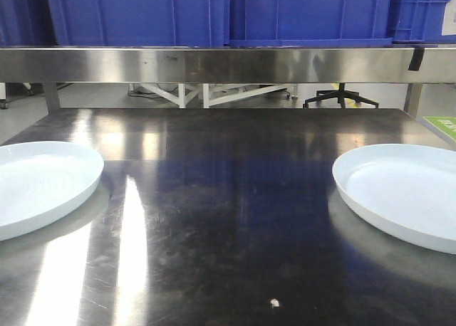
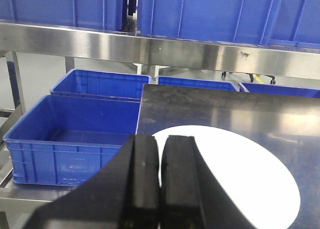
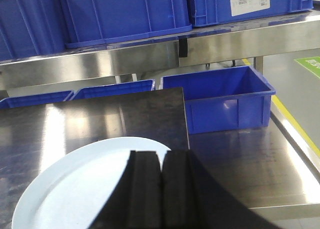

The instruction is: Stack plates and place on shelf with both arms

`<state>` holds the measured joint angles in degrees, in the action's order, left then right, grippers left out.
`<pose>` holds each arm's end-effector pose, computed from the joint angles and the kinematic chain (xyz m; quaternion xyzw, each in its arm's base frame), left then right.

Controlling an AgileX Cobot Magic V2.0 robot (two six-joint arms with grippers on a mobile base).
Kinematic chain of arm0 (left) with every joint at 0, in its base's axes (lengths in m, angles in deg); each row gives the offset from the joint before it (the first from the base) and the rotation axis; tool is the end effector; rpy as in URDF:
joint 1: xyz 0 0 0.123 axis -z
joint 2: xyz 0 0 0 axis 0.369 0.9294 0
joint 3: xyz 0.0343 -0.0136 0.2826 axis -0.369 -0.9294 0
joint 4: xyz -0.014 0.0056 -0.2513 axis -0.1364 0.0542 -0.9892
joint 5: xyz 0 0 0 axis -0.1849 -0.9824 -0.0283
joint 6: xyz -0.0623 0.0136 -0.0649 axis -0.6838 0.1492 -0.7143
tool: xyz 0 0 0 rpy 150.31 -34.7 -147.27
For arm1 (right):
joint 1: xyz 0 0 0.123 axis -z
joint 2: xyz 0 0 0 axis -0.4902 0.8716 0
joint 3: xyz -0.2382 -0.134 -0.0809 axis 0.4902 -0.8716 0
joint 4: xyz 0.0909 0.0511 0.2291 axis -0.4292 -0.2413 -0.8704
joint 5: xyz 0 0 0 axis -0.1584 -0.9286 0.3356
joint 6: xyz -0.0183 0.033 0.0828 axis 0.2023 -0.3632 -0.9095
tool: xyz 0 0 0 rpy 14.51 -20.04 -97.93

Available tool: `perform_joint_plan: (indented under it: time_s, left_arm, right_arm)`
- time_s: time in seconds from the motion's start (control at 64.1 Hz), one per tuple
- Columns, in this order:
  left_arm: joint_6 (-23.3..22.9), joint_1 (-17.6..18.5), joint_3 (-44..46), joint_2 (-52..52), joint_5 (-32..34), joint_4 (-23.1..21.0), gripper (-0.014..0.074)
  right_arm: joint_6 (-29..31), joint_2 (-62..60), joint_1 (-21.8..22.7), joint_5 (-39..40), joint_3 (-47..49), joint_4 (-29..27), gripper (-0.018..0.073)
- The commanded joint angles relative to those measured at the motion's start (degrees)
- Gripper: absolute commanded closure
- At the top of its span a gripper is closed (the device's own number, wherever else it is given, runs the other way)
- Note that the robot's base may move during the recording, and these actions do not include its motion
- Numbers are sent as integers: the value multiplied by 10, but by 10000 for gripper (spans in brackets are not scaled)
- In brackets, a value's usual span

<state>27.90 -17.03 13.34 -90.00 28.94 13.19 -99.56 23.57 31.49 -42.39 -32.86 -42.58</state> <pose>0.0562 -0.0041 0.1995 0.0068 0.7209 -0.0462 0.6914 0.0566 -0.0023 0.1967 0.0809 0.7070 0.0533 0.7005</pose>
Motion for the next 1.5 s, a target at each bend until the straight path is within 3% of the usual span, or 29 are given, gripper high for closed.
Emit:
perform_joint_plan:
  time_s: [0.0,0.125,0.203,0.39,0.468,0.624,0.78,1.248,1.482]
  left_arm:
    - [-5,0,-2,-10,54,12,511]
    - [-5,2,33,19,41,15,511]
    - [-5,4,91,66,-6,23,511]
    - [-5,4,304,272,-152,43,511]
    - [-5,21,396,365,-212,66,511]
    - [-5,38,506,495,-274,88,511]
    - [-5,38,533,541,-284,88,511]
    - [-5,37,533,540,-248,93,511]
    - [-5,37,533,540,-275,93,511]
  right_arm:
    - [5,-10,3,51,-1,2,524]
    - [5,-10,3,51,-1,2,524]
    - [5,-10,3,51,-1,2,524]
    - [5,-10,3,51,-1,2,524]
    - [5,-10,3,51,-1,2,524]
    - [5,-10,3,51,-1,2,524]
    - [5,-10,3,51,-1,2,524]
    - [5,-10,3,51,-1,2,524]
    - [5,-10,3,51,-1,2,524]
